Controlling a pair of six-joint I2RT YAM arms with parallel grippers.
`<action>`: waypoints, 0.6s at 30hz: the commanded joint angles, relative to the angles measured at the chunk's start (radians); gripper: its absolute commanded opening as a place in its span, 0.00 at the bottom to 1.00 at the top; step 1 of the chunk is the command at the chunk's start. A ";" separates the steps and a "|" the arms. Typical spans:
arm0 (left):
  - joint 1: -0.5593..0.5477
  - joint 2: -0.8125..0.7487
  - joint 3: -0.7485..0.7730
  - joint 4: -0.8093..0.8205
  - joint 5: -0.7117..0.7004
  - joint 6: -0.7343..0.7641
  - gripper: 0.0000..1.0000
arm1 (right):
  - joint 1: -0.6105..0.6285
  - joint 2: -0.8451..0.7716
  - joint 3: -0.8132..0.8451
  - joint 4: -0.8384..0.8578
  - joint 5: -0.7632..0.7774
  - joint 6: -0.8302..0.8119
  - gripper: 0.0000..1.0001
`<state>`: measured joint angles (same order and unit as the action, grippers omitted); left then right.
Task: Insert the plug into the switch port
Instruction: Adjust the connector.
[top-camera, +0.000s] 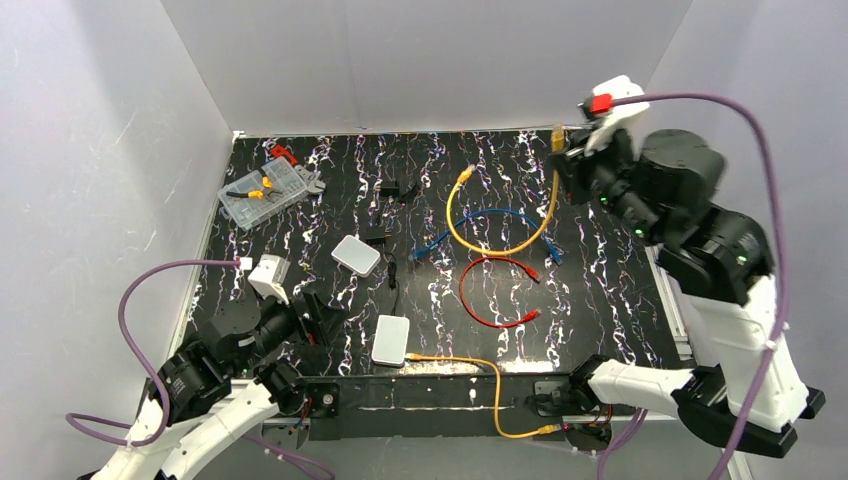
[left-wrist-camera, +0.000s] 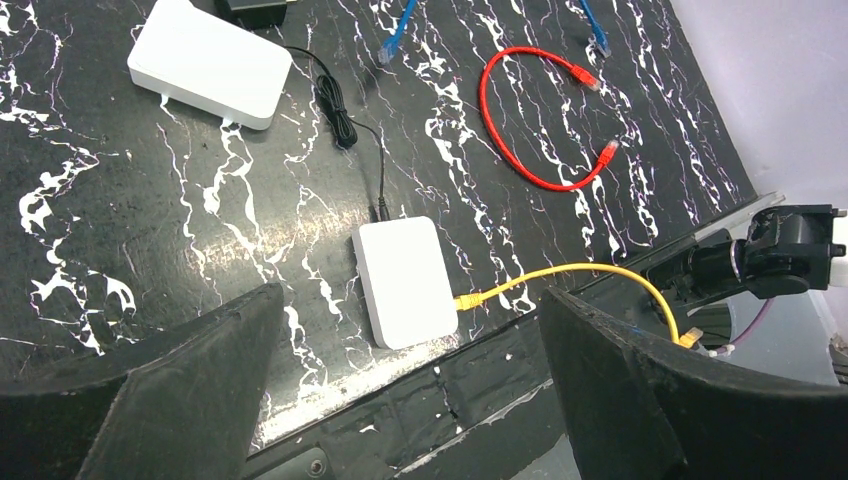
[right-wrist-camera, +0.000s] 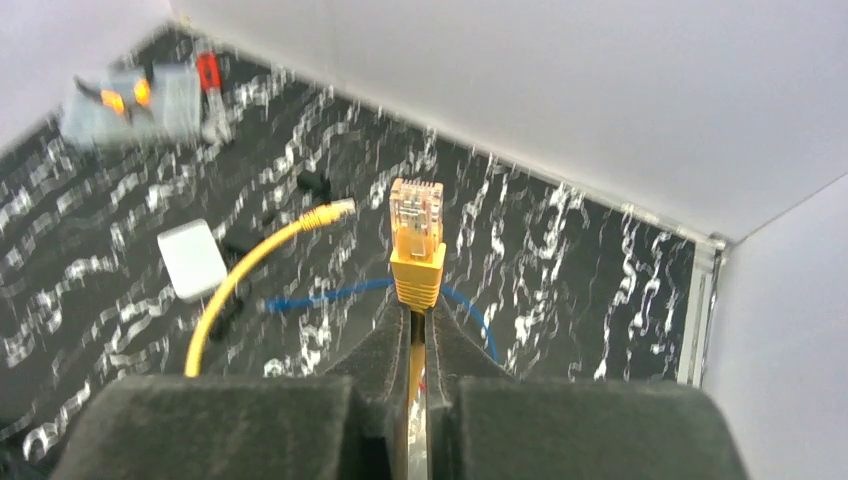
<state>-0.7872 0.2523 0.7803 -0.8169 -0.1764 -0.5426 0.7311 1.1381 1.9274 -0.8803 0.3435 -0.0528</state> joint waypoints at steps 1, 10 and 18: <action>0.004 0.029 0.000 -0.005 -0.017 0.004 0.99 | -0.002 0.049 -0.138 -0.078 -0.081 -0.001 0.01; 0.004 0.075 0.029 -0.016 -0.013 0.006 1.00 | 0.037 -0.046 -0.382 0.033 -0.325 -0.066 0.01; 0.004 0.176 0.155 -0.069 0.036 0.013 1.00 | 0.230 -0.070 -0.510 0.082 -0.324 -0.174 0.01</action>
<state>-0.7872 0.3656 0.8413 -0.8463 -0.1684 -0.5419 0.8867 1.0874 1.4487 -0.8860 0.0589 -0.1535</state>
